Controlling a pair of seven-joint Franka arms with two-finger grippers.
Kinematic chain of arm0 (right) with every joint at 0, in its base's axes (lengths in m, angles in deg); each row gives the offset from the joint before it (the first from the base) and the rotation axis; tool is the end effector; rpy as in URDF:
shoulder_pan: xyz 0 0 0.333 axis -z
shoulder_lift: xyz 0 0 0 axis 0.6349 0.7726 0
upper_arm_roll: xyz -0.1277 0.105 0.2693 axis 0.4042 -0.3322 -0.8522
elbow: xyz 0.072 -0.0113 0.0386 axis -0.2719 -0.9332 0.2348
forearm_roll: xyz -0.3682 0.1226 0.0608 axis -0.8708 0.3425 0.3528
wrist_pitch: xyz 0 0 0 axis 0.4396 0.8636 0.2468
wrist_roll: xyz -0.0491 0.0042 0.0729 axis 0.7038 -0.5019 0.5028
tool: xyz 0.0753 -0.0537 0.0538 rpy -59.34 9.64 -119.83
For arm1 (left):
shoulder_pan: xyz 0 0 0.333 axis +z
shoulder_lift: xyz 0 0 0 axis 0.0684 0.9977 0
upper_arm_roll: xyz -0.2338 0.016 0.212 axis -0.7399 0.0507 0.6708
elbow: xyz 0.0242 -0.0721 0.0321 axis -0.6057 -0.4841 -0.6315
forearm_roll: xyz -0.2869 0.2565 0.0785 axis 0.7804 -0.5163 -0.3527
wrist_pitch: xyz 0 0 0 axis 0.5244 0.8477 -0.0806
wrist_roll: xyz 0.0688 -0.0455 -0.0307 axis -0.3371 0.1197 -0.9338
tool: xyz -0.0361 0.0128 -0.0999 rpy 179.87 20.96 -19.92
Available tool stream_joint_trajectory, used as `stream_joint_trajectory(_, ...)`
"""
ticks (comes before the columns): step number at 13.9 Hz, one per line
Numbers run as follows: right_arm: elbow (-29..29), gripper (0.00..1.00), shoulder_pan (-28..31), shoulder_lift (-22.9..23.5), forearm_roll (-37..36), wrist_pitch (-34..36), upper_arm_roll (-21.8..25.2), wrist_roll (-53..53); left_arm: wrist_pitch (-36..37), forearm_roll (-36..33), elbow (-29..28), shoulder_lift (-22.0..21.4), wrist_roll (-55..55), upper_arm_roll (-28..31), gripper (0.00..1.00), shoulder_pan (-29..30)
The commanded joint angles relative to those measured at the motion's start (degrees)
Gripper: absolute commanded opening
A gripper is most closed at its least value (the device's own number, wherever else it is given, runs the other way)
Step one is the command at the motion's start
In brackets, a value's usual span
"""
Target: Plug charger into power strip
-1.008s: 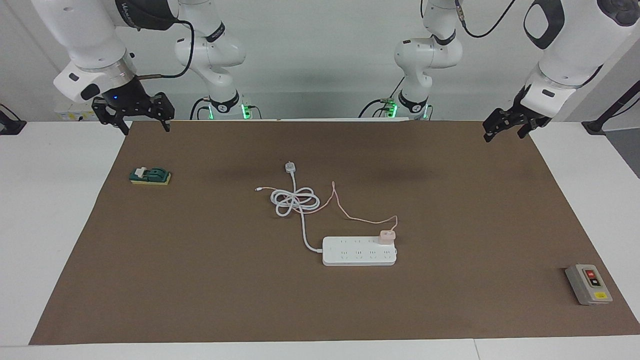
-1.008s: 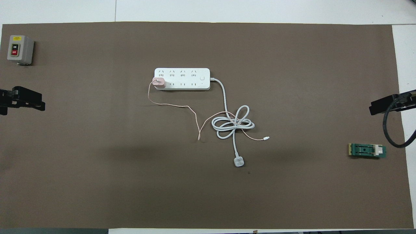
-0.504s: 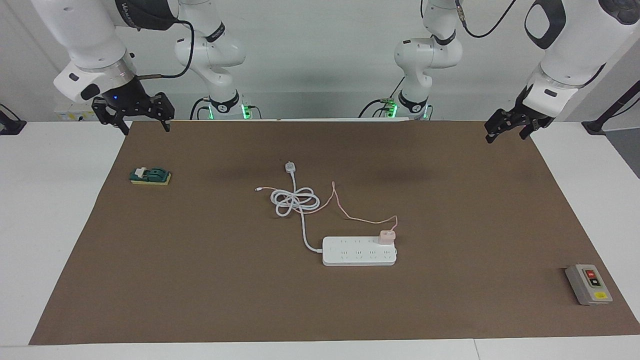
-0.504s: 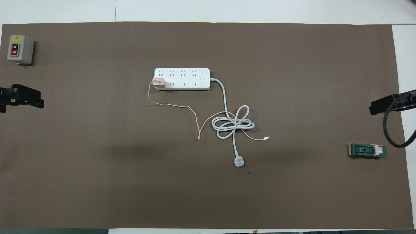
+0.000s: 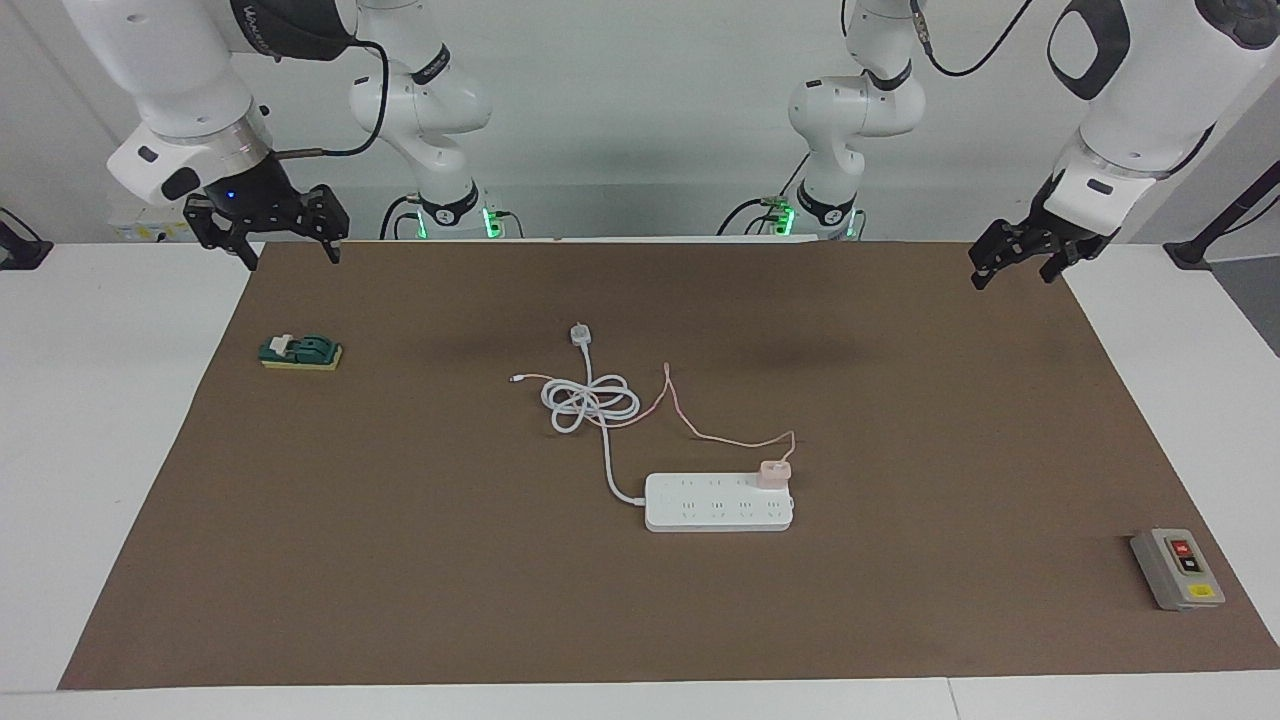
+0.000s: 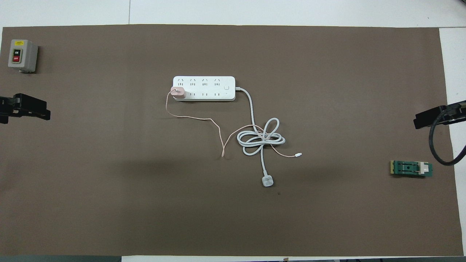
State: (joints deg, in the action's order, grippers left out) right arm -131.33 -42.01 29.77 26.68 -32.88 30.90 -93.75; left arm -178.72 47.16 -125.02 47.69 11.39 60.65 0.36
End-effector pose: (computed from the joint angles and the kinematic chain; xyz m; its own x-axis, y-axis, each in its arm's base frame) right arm 0.5358 -0.0221 0.6238 0.9888 0.1269 -0.0789 0.1303 -0.9906 0.0405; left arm 0.5503 -0.0120 0.6067 0.9986 0.0002 -0.0526 -0.0001 -1.0000 -0.0050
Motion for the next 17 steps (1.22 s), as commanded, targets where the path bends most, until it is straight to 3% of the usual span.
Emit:
stream_joint_trajectory(1, -0.31, 1.00, 0.57, -0.69, 0.94, 0.23, -0.37, 0.38, -0.32, 0.66, -0.54, -0.43, 1.37, 0.44, 1.00, -0.57)
stream_joint_trajectory(17, -0.31, 1.00, 0.57, -0.69, 0.94, 0.23, -0.37, 0.38, -0.14, 0.66, 0.42, 0.18, 1.46, 0.53, 1.00, -0.66)
